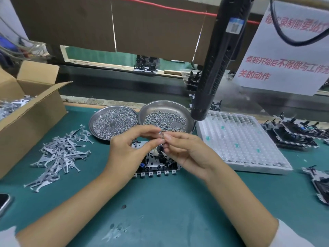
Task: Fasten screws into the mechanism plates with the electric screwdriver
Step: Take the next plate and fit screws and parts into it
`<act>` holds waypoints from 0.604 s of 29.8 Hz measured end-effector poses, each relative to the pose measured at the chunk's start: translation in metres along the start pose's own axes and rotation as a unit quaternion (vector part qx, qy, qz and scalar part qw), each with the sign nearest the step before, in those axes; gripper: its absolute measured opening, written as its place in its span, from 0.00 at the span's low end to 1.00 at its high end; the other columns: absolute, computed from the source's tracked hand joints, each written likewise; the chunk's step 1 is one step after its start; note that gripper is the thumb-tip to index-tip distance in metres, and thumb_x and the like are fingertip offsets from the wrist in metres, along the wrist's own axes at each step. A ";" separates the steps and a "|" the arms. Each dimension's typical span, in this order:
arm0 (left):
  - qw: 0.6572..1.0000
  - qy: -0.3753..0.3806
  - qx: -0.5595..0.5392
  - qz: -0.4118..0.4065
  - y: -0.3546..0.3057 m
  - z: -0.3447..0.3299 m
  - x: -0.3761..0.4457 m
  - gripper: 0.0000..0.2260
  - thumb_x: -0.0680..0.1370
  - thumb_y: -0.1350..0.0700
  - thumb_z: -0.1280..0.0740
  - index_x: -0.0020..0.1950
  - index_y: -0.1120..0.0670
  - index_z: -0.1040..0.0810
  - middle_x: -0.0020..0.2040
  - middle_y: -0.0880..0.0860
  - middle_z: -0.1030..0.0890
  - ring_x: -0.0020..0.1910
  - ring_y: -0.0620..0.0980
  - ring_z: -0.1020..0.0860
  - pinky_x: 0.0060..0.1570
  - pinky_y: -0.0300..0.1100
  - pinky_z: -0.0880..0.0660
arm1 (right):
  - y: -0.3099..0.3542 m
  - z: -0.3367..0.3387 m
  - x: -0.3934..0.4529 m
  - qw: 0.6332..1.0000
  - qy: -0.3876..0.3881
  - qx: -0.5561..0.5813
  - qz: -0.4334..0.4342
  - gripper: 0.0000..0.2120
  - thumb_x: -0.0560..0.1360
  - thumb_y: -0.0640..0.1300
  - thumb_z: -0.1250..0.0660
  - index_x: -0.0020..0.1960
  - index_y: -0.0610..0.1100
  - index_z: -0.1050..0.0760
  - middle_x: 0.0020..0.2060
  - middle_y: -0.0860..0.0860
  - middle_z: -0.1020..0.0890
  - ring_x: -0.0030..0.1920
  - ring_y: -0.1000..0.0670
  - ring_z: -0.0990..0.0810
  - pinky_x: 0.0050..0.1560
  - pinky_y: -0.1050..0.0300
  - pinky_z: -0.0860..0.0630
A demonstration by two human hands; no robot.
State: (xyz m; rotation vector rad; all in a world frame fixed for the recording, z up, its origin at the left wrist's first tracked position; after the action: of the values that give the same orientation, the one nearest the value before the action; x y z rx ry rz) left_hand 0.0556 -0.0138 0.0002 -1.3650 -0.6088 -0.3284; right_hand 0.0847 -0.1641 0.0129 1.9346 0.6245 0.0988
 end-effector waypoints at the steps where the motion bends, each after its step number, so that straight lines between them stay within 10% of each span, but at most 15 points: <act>1: 1.000 0.002 0.003 -0.005 0.000 0.000 0.000 0.12 0.67 0.54 0.26 0.48 0.42 0.18 0.42 0.42 0.16 0.44 0.42 0.18 0.49 0.31 0.25 | 0.000 0.000 0.000 1.000 0.005 0.002 -0.002 0.06 0.64 0.38 0.28 0.40 0.40 0.15 0.34 0.47 0.17 0.33 0.54 0.20 0.39 0.65 0.22; 18: 0.998 0.042 0.032 -0.038 -0.006 -0.001 -0.001 0.10 0.68 0.56 0.27 0.47 0.44 0.18 0.43 0.43 0.17 0.44 0.42 0.18 0.49 0.33 0.25 | 0.005 0.007 -0.004 0.998 0.027 -0.019 -0.045 0.02 0.62 0.38 0.28 0.32 0.42 0.17 0.32 0.49 0.18 0.35 0.56 0.19 0.39 0.66 0.22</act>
State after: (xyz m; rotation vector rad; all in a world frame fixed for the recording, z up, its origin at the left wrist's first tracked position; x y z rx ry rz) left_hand 0.0518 -0.0161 0.0049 -1.2625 -0.5967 -0.4225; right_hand 0.0859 -0.1727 0.0151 1.8698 0.7400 0.1043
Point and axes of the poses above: each hand's wrist, its own x-axis towards the middle knuckle, its own z-axis out of the back of the hand, y = z × x, the point moved 2 cm from there along x, towards the middle knuckle
